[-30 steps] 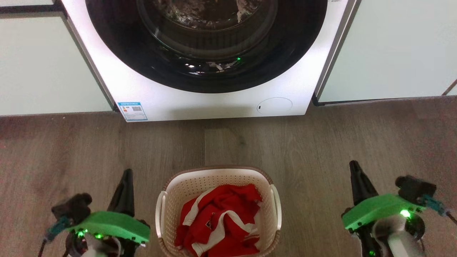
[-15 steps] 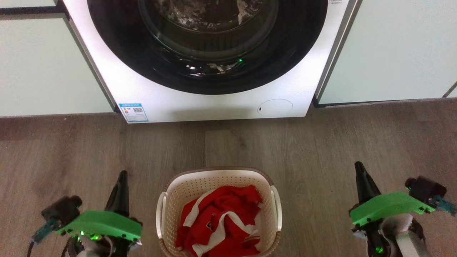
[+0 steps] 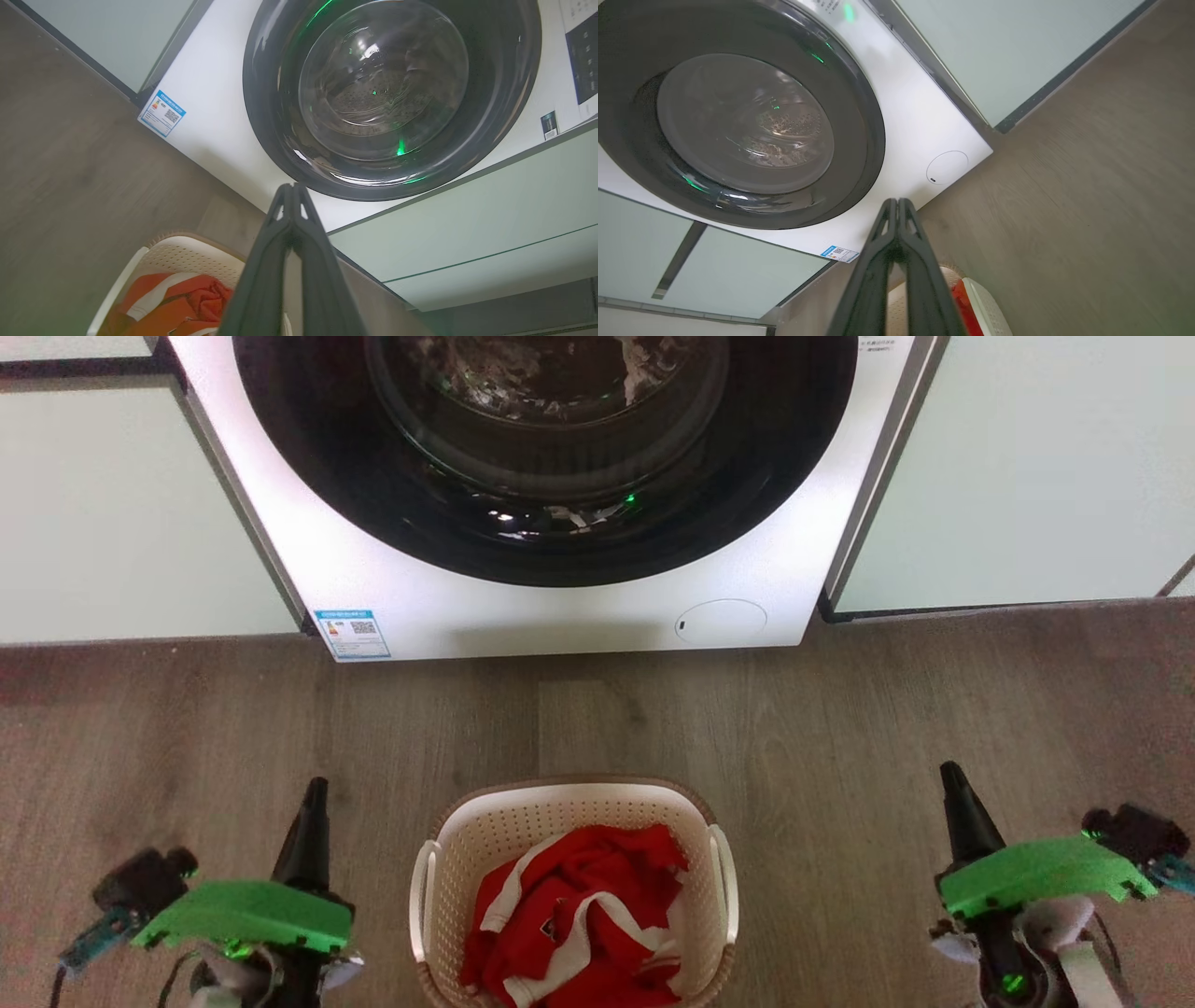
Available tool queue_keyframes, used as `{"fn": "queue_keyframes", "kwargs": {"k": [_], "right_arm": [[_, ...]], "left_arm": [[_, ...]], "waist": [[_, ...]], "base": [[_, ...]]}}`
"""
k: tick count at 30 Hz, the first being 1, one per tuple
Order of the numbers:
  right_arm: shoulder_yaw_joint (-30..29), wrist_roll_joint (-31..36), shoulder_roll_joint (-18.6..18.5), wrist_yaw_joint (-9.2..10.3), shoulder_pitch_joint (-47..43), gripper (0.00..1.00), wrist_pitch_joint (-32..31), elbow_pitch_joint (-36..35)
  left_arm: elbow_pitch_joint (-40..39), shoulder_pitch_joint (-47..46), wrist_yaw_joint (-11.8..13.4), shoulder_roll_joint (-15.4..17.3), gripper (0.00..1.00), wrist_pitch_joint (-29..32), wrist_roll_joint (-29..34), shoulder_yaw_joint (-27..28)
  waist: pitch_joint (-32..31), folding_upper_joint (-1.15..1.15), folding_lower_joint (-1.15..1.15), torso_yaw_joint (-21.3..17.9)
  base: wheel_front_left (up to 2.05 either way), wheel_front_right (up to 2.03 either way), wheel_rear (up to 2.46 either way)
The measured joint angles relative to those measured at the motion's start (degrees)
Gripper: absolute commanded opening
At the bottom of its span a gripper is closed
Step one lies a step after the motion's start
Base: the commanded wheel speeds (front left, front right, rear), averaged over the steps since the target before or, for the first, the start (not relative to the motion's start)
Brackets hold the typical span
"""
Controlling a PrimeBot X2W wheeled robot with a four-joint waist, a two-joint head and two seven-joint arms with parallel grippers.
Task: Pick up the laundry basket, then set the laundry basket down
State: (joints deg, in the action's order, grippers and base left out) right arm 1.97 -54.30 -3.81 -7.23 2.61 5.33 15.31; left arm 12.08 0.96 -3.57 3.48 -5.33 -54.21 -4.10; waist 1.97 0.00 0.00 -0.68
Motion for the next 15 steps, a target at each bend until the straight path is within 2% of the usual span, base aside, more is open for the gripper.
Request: {"fn": "queue_keyframes", "kwargs": {"k": [15], "right_arm": [[-1.7, -9.6, 0.0, 0.0, 0.5, 0.0, -2.4, 0.1]], "left_arm": [[0.7, -1.1, -0.7, 0.0, 0.0, 2.3, -9.7, 1.4]], "waist": [[-0.4, 0.0, 0.0, 0.2]], "base": [[0.0, 0.0, 0.0]]}}
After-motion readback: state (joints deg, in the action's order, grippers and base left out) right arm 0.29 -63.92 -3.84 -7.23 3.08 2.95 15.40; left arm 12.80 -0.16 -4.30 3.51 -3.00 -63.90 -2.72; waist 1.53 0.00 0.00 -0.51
